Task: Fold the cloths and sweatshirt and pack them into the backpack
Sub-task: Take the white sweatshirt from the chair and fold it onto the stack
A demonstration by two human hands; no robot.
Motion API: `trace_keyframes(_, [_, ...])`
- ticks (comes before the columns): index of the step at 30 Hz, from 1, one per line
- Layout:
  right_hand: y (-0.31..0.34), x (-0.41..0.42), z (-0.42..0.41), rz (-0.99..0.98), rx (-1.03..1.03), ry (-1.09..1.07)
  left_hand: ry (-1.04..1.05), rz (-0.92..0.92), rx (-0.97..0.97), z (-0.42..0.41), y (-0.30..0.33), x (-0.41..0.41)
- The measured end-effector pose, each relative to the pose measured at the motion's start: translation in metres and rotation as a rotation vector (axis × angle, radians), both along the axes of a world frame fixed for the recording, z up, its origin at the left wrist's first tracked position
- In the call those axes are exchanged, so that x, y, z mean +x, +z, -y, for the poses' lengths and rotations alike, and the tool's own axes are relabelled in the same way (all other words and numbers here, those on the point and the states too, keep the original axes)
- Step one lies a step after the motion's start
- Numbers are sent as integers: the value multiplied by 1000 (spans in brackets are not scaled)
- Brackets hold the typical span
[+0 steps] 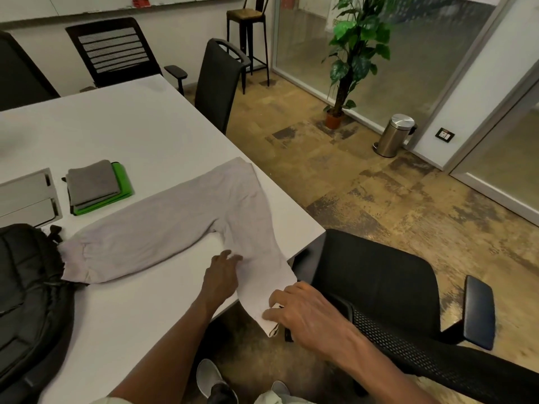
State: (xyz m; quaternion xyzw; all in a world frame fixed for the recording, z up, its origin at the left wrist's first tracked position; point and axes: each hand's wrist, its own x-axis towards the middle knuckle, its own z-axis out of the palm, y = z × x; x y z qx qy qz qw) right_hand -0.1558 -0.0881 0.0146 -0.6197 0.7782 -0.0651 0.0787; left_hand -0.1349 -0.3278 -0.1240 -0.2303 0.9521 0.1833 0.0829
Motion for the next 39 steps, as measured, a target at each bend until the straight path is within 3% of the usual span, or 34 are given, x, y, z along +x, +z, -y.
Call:
trace_keyframes(4, [3,-3,7,3,1,3,-186,249,101,-4,17,-5])
trace_keyframes(6, [7,-6,15,4,-16,0,-213,277,176,-2,34,-7])
trace_keyframes(8, [10,-10,23,23,-47,-39,-197,217,292,-4,63,-7])
trace_keyframes(11, [23,-18,37,62,-128,-100,-175,76,735,-5,112,-6])
trace_keyframes(15, [51,-31,75,223,-172,-193,-270,3,852,19,151,-3])
trace_keyframes(17, [57,-42,92,155,-154,-177,-327,78,831,29,169,-4])
trace_keyframes(18, [59,-46,97,174,-266,-172,-353,82,789,31,177,-6])
trace_keyframes(20, [63,-53,109,254,-383,-146,-347,-59,592,32,190,-14])
trace_keyframes(23, [70,-64,138,192,-486,-215,-265,-245,373,42,201,-21])
trace_keyframes(26, [66,-79,164,358,-538,-266,-267,-255,327,63,201,-22])
trace_keyframes(29, [52,-97,183,558,-426,-294,-187,-341,340,96,197,-18])
trace_keyframes(33, [34,-111,216,551,-401,-260,-9,-398,402,140,192,-11])
trace_keyframes(39, [29,-101,284,575,-417,-280,88,-456,343,191,184,1])
